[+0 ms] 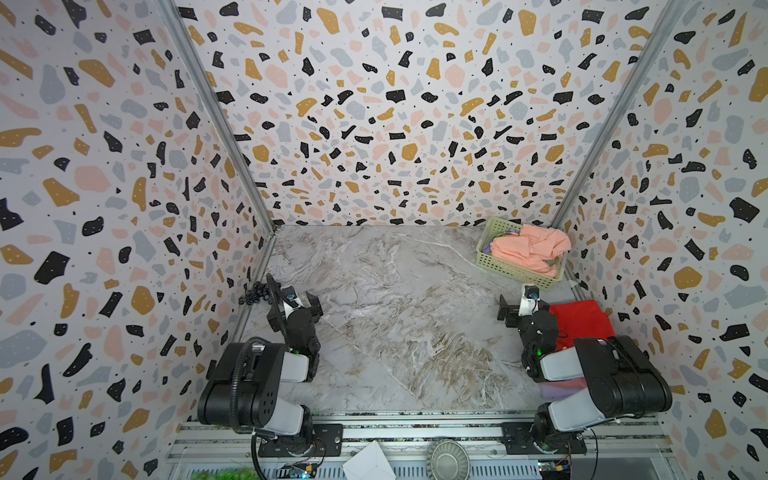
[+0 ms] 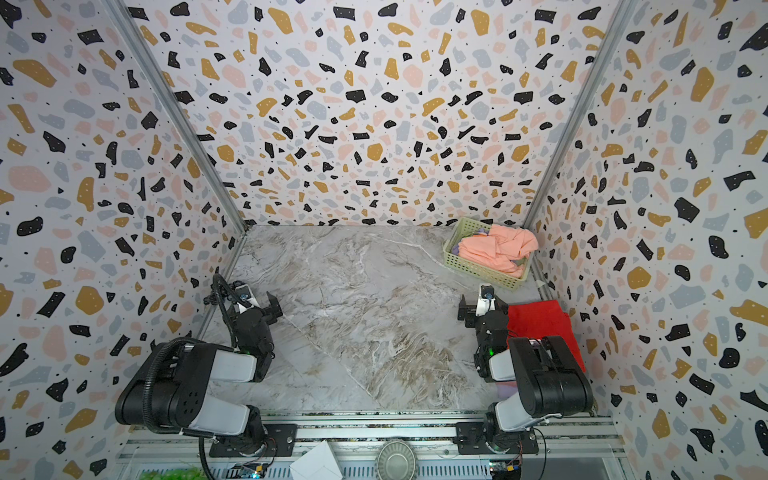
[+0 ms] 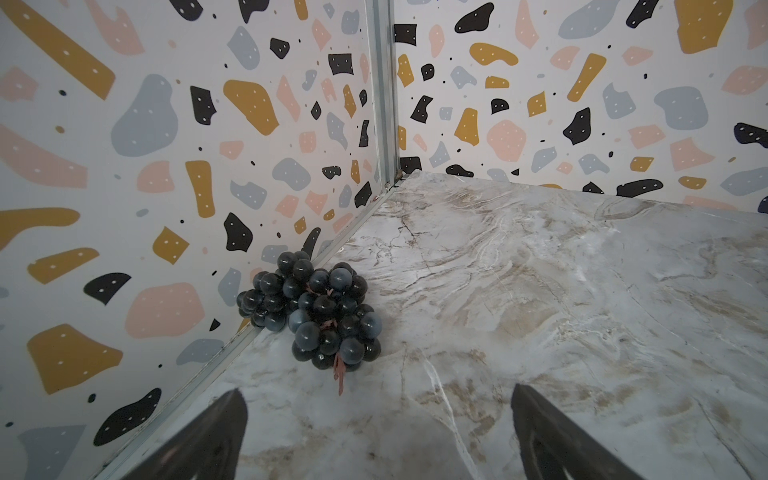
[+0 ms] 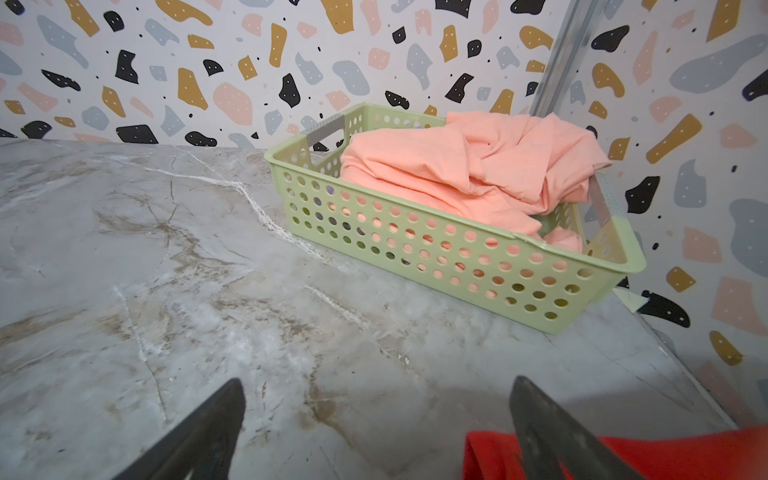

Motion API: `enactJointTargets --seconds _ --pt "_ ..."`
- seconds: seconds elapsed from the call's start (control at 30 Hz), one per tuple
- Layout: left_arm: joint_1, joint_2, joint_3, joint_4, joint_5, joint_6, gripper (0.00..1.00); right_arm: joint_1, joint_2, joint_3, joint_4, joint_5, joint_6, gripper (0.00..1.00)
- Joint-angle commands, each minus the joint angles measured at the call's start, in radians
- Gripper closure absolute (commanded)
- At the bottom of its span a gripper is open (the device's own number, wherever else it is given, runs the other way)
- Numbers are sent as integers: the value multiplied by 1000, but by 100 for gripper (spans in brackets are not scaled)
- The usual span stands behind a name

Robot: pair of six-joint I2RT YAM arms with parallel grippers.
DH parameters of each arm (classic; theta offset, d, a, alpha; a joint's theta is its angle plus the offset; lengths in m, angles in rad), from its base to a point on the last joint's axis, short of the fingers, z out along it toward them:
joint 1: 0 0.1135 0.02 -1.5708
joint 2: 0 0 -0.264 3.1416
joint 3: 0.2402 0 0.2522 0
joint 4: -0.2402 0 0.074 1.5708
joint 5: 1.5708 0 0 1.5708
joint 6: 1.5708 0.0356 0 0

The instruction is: Fold and stack the t-shirts

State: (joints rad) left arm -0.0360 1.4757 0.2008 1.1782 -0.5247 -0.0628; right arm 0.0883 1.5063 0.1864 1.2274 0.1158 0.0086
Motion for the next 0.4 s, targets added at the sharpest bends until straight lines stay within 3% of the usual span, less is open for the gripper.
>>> enactJointTargets --seconds 0.0,0.37 --pt "-5 -9 8 47 -15 12 0 2 -14 20 21 -5 -11 1" --pt "-5 -9 8 47 -17 12 0 0 -12 22 20 -5 -7 1"
